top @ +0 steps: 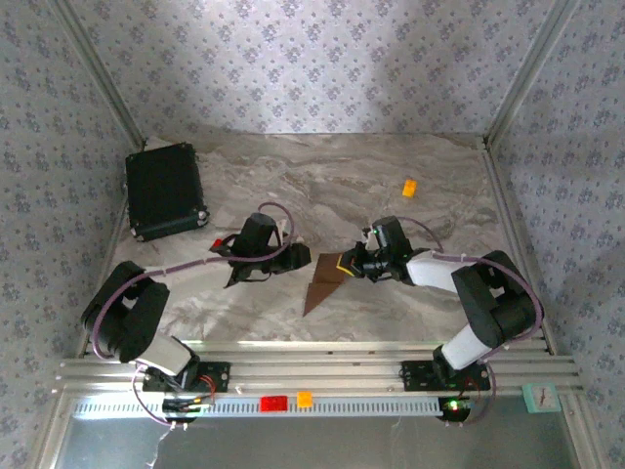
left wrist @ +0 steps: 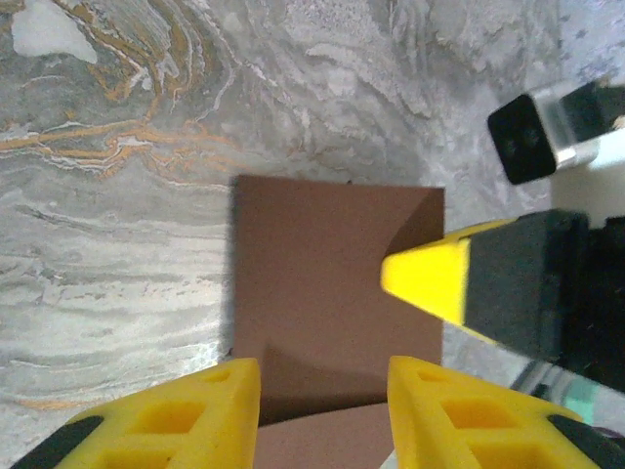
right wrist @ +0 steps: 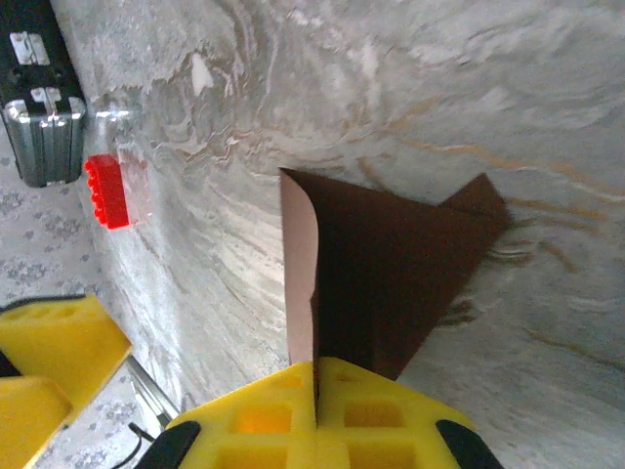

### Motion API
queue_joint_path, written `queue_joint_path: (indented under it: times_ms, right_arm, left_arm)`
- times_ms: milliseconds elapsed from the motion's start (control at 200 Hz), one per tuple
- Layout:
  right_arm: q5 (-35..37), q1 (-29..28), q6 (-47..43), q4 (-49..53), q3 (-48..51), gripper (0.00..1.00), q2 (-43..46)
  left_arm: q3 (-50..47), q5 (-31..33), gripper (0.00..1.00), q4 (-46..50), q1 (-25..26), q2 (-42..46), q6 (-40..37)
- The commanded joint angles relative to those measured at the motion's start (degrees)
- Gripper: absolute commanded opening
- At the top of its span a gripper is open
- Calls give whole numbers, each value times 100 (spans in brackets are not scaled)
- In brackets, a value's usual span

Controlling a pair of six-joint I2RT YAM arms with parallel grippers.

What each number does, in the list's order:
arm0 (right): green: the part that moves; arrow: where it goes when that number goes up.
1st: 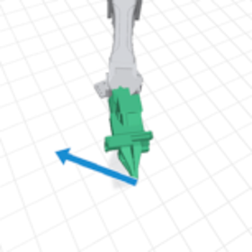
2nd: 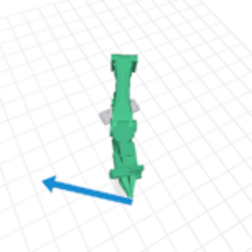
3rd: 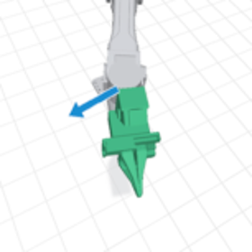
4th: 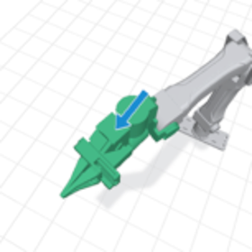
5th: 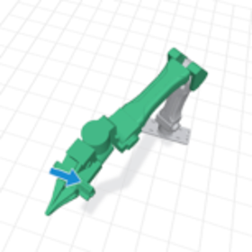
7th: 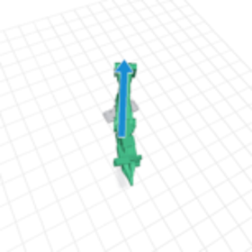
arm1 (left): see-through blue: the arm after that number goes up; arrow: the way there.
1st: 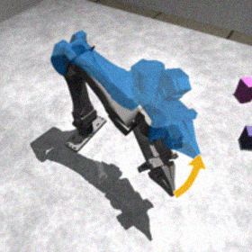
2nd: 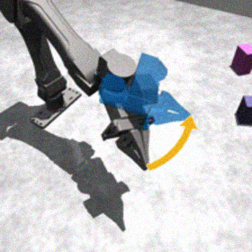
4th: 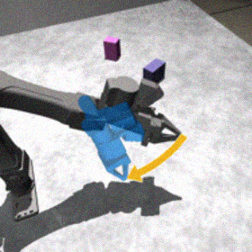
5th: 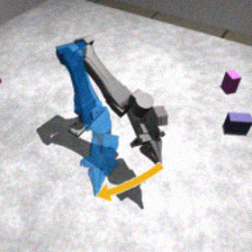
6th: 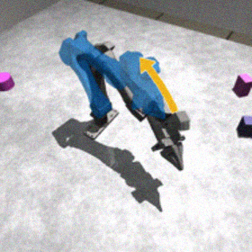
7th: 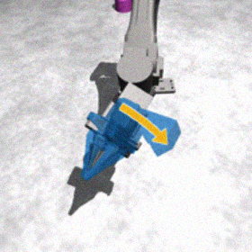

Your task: Fold a paper plane with a square sheet of paper (pick it up from the middle)

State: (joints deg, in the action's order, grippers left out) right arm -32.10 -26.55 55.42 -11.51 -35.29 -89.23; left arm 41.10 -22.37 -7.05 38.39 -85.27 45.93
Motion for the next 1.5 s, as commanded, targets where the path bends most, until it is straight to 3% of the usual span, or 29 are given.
queue_joint_path:
  times_ms: [0, 345, 640, 909, 1154, 1499]
  right_arm:
    - [97, 141, 11, 392, 108, 2, 90]
    - [-58, 289, 301, 352, 145, 2, 108]
    - [-33, 290, 415, 295, 171, 2, 149]
    - [-20, 281, 514, 211, 178, 2, 152]
    - [-42, 264, 531, 191, 197, 2, 130]
    - [-38, 264, 544, 173, 155, 2, 134]
  left_arm:
    - [57, 564, 39, 482, 386, 198, -627]
    - [843, 2864, 44, 2159, 2333, 31, -2570]
    - [1558, 4377, 48, 2917, 3386, -937, -2984]
    - [1827, 4900, 46, 3102, 3699, -1452, -3085]
    - [1978, 5398, 35, 3293, 3813, -1746, -2972]
    - [1916, 5392, 25, 3298, 3825, -1747, -2985]
